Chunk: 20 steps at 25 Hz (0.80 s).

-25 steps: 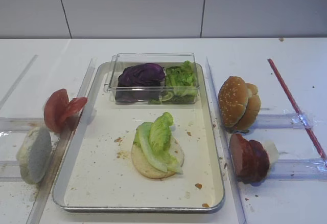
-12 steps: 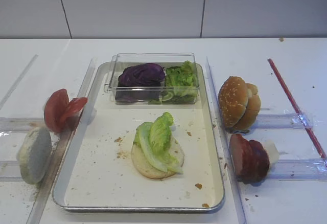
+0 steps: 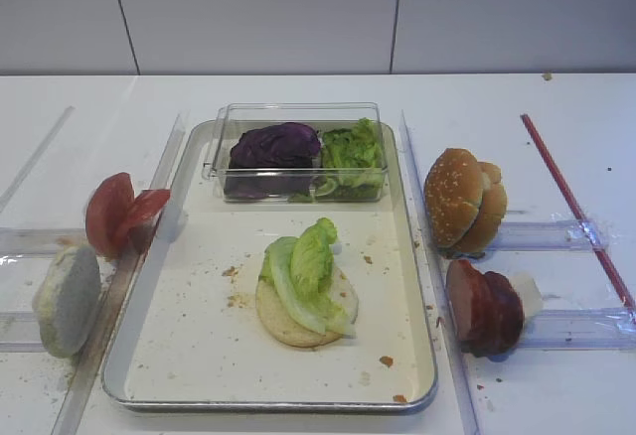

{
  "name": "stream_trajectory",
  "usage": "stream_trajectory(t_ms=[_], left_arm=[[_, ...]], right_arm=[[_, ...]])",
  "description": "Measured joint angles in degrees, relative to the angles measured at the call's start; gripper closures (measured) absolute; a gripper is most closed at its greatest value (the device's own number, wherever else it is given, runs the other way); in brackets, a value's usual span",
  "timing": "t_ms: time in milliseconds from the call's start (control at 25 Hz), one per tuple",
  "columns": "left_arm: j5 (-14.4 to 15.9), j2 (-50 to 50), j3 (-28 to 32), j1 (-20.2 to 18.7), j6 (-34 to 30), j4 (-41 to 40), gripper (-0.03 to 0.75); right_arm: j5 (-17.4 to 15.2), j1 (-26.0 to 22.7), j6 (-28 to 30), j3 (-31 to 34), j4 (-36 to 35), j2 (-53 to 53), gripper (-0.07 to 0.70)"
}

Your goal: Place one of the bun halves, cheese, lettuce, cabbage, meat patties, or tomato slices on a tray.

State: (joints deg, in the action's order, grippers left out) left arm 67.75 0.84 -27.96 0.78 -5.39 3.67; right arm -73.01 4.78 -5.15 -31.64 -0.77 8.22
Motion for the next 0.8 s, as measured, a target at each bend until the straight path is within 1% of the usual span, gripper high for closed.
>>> stream_trajectory(t_ms=[80, 360, 560, 680, 800], left_arm=[[0.0, 0.0, 0.0, 0.0, 0.0, 0.0, 0.351], [0.0, 0.0, 0.0, 0.0, 0.0, 0.0, 0.351], [0.0, 0.0, 0.0, 0.0, 0.0, -0.1, 0.351], [0.0, 0.0, 0.0, 0.0, 0.0, -0.1, 0.351], [0.0, 0.0, 0.0, 0.0, 0.0, -0.1, 0.351]], right_arm=[[-0.1, 0.0, 0.0, 1.0, 0.0, -1.7, 0.337], [-0.4, 0.0, 0.0, 1.4, 0.0, -9.1, 0.354], [-0.4, 0.0, 1.1, 1.4, -0.1, -9.2, 0.355], [1.4, 0.0, 1.3, 1.4, -0.2, -9.2, 0.356], [5.4, 0.0, 1.3, 2.1, -0.2, -9.2, 0.356]])
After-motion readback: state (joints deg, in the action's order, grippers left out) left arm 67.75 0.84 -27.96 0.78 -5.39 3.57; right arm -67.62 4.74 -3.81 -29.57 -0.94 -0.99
